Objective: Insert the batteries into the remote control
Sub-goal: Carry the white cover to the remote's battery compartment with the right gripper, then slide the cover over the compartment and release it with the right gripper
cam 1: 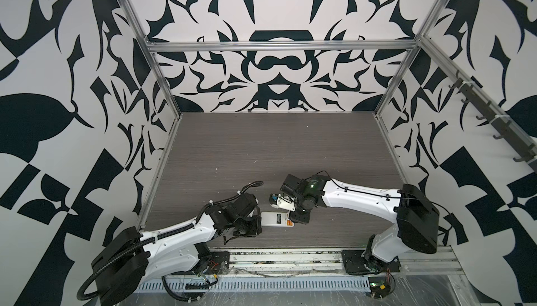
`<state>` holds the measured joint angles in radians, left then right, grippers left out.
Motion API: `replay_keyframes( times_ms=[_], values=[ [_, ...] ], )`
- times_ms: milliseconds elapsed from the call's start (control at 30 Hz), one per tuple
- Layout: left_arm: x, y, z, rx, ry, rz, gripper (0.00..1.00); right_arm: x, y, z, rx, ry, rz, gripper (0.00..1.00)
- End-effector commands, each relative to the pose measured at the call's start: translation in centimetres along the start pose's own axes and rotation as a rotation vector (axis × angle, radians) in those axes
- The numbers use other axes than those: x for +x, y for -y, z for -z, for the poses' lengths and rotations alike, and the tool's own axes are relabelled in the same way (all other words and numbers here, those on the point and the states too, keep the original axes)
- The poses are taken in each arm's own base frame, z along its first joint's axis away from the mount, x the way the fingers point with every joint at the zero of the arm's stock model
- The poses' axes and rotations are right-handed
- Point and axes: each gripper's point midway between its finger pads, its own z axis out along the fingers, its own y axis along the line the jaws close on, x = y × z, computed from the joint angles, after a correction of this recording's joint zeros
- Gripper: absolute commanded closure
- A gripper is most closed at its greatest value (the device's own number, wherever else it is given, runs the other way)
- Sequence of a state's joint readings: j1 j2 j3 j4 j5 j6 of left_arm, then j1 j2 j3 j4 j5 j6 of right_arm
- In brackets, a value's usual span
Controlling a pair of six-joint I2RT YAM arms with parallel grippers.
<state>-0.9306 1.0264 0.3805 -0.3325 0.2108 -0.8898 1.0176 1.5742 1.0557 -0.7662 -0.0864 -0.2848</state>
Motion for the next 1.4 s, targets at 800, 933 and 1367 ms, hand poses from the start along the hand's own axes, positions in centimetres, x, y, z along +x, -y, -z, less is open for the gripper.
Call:
replay_keyframes(
  times_ms=[800, 933, 1367],
  values=[
    [0.7, -1.3, 1.1, 0.026, 0.007, 0.049, 1.0, -0.5, -0.5, -2.1, 0.0, -0.098, 0.134, 0.98],
    [0.7, -1.2, 1.1, 0.027, 0.007, 0.049, 1.0, -0.6, -0.4, -2.2, 0.008, -0.096, 0.138, 0.98],
    [0.6, -1.3, 1.2, 0.03, 0.009, 0.05, 1.0, -0.6, -0.5, -2.8, 0.005, -0.115, 0.146, 0.99]
  ],
)
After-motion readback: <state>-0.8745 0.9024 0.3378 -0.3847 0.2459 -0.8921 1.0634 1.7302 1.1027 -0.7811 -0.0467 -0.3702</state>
